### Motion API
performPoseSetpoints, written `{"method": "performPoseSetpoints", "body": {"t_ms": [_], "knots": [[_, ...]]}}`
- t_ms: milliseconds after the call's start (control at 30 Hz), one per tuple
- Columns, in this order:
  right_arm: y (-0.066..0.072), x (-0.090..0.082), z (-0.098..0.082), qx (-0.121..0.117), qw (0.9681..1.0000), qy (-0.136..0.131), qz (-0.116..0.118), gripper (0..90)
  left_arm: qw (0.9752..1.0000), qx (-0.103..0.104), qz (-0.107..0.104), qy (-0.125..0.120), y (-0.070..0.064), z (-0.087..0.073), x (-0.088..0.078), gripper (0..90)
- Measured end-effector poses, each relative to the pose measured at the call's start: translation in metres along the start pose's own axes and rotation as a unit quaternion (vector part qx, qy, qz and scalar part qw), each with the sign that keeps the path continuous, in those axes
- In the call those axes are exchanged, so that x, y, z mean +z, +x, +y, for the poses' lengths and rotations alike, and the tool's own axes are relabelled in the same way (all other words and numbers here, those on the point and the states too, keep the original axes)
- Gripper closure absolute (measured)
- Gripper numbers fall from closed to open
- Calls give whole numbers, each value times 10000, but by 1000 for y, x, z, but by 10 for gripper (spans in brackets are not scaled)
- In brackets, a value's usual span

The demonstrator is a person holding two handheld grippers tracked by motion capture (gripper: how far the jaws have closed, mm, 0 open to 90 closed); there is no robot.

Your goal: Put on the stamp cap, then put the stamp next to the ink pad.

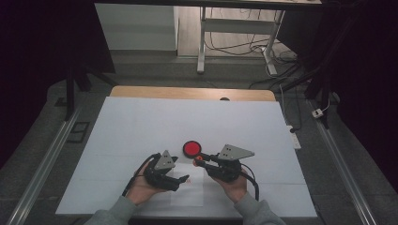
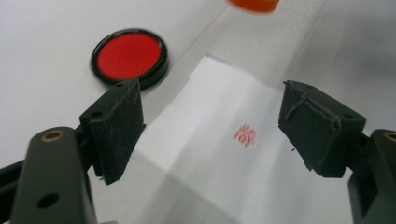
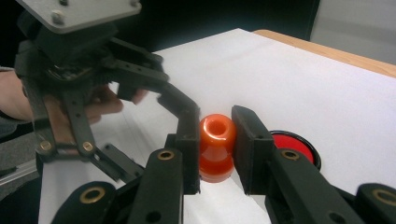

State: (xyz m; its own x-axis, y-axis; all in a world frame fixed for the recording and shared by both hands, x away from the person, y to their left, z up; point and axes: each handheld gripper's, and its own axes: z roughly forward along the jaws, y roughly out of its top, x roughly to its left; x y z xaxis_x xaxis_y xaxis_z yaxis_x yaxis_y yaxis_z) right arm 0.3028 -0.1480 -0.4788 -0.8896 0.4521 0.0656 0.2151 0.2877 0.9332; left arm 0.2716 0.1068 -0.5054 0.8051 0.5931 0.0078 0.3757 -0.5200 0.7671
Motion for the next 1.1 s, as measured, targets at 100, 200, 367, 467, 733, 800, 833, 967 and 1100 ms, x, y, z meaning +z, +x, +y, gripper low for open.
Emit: {"method": "performPoseSetpoints", "body": {"t_ms": [100, 200, 367, 467, 733, 800, 833, 967, 1100], "knots": [[-1, -1, 0, -11, 10000, 1, -7, 721, 9999, -77, 80, 15, 5, -10, -12, 216], [-2, -2, 1, 14, 10000, -16, -26, 720, 9997, -155, 164, -15, 10, -21, -26, 216], [-7, -5, 2, 38, 9999, -60, -93, 721, 9988, -347, 353, -56, 20, -44, -50, 217], [-9, -7, 3, 54, 9999, -78, -133, 721, 9976, -513, 441, -127, 24, -56, -59, 218], [-16, -12, 4, 82, 9996, -104, -232, 721, 9967, -582, 525, -201, 31, -66, -69, 227], [-17, -13, 4, 88, 9996, -115, -249, 720, 9966, -590, 542, -206, 31, -66, -70, 227], [-18, -14, 4, 90, 9996, -105, -255, 721, 9966, -595, 530, -209, 32, -67, -70, 228], [-20, -15, 4, 94, 9995, -122, -293, 721, 9965, -594, 542, -225, 33, -67, -70, 228], [-22, -16, 4, 118, 9993, -146, -330, 721, 9964, -599, 558, -227, 33, -67, -71, 228]]}}
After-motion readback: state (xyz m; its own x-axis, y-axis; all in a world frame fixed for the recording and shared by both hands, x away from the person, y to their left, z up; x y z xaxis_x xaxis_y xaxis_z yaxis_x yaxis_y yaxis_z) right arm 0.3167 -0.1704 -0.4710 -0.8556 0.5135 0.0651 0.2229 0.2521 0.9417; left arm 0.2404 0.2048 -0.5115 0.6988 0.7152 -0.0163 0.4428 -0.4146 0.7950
